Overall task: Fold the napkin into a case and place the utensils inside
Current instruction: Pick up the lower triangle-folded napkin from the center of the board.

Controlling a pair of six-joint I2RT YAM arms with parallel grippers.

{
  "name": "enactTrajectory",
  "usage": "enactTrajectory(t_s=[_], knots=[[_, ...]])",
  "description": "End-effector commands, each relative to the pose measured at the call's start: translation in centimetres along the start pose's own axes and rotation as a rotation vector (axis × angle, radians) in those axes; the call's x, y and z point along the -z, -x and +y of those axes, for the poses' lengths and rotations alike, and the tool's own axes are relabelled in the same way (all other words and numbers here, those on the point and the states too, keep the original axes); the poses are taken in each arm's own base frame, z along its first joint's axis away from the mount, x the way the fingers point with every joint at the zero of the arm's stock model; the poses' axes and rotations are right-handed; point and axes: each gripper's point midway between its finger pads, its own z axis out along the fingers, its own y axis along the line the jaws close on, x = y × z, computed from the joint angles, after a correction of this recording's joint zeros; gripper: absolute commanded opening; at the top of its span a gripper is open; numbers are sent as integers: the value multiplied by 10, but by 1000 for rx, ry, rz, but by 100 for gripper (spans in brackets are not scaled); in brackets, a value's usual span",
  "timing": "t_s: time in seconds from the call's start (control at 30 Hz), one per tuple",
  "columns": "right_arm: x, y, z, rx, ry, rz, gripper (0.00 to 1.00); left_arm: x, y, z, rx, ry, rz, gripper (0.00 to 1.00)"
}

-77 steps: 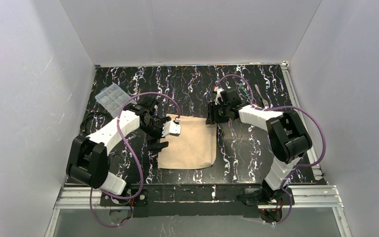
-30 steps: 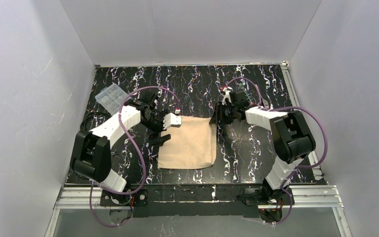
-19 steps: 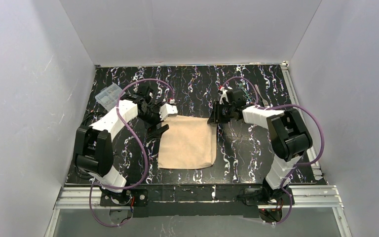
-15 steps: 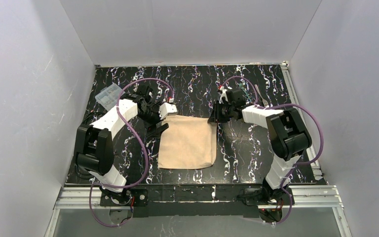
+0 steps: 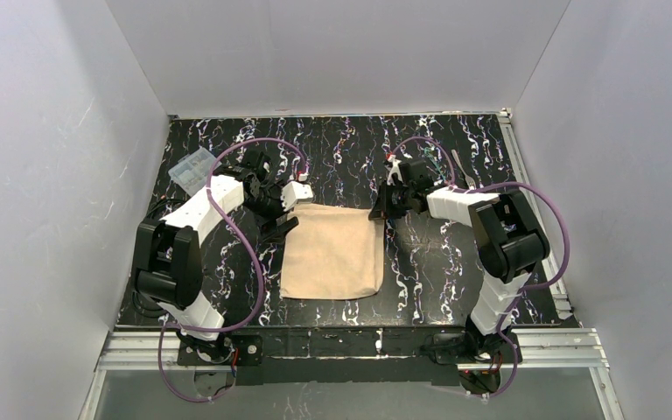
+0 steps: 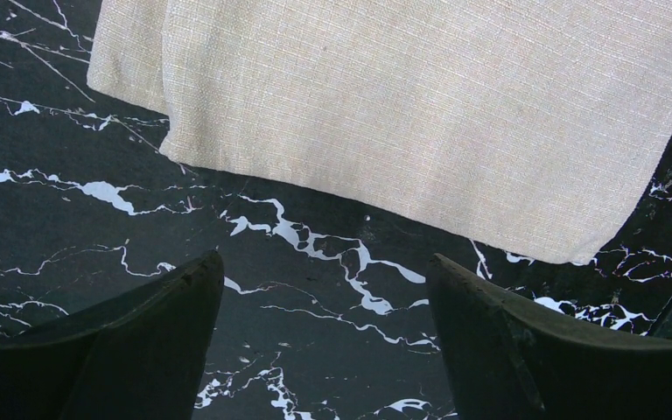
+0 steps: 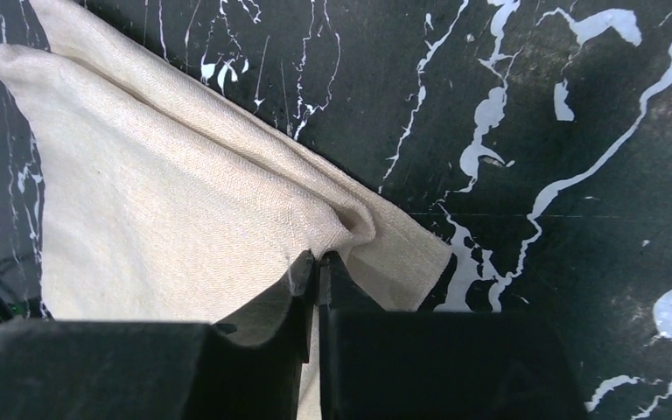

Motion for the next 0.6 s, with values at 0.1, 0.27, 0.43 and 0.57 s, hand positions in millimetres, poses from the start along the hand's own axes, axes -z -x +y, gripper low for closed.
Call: enactTrajectory(t_s=[0.1, 0.27, 0.43, 0.57], knots=[[17, 34, 23, 61, 37, -103, 3, 4, -1, -4, 5, -8, -3, 80], [30, 36, 30, 75, 48, -120, 1, 2, -3, -5, 13, -13, -1, 79], [38, 32, 27, 69, 34, -132, 1, 1, -3, -6, 9, -14, 1, 78], [44, 31, 20, 54, 12, -144, 1, 0, -5, -7, 11, -18, 4, 78]])
